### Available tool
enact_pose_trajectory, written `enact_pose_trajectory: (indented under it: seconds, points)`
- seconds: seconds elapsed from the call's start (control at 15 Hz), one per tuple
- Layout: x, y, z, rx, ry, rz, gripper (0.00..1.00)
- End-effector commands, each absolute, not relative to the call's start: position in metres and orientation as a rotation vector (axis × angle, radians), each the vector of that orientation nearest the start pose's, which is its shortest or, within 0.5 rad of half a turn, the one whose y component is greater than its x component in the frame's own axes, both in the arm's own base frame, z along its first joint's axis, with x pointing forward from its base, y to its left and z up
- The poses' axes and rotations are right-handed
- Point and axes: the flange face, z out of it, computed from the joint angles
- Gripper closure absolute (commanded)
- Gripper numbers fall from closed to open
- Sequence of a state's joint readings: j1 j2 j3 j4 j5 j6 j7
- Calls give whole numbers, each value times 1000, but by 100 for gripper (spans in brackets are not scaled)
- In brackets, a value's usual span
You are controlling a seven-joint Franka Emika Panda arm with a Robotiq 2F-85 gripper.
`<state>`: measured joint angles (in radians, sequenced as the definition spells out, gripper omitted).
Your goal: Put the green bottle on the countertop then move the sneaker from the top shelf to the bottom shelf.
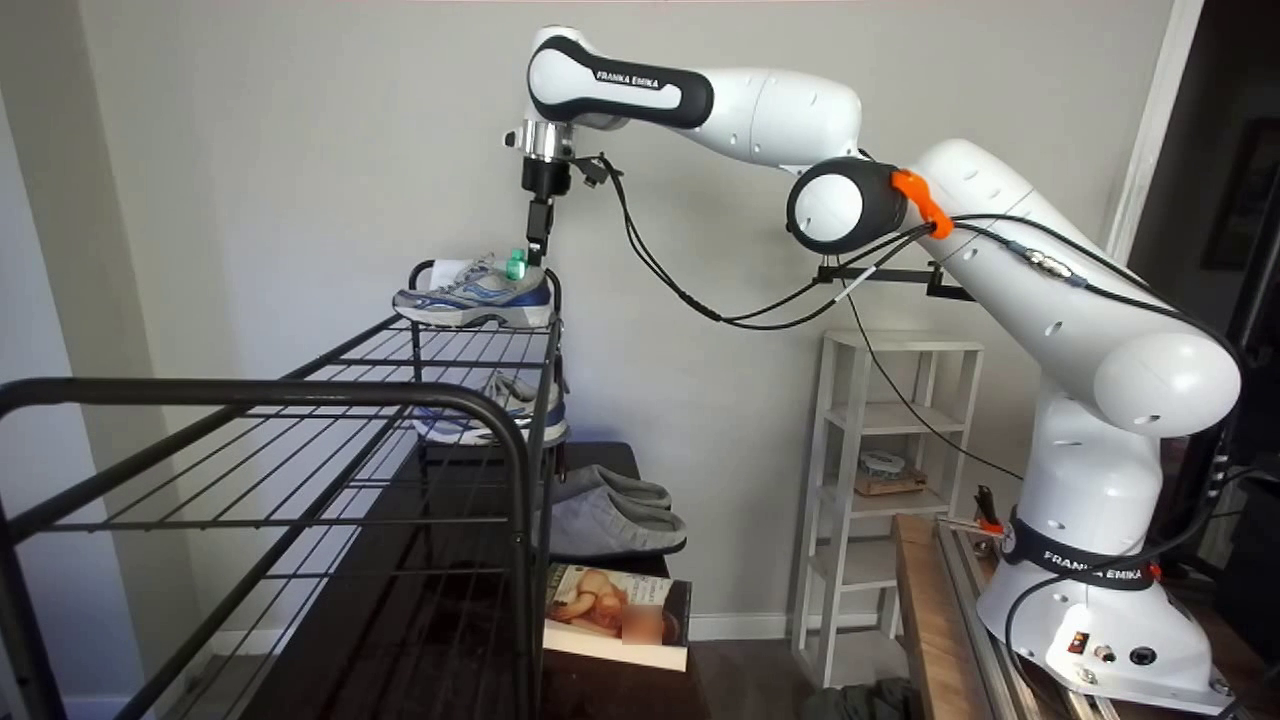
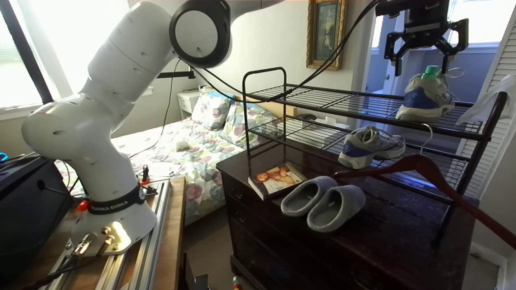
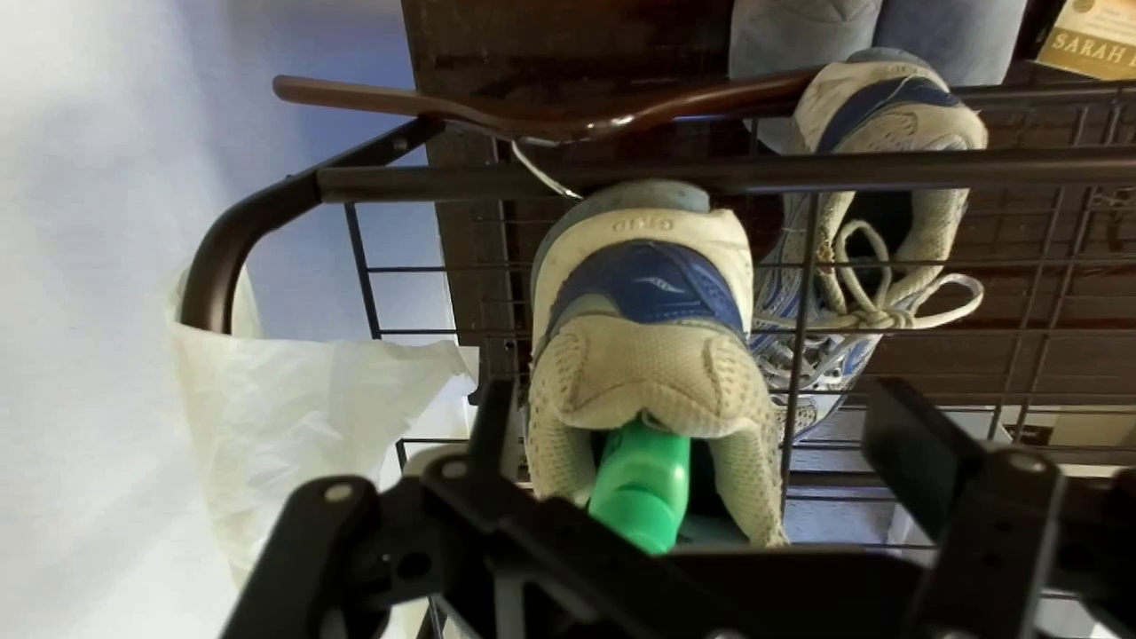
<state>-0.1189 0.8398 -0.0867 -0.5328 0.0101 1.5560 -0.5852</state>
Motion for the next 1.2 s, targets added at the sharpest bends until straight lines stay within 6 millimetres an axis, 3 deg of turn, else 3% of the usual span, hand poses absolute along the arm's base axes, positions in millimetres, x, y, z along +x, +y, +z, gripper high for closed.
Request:
enact_pose_trajectory:
  seconds: [0.0,0.47,0.6,0.73,0.87,1.13]
  points:
    - [748,-118,561,-3194,-640,-313,0]
    - [757,-119,556,-3176,-628,-409,0]
    - [759,-119,553,-3156,-633,-417,12]
    - [761,-119,547,-3139,-634,-422,16]
    - [763,-118,544,-3121,-637,-431,36]
    - [767,-117,542,-3093,-644,-484,64]
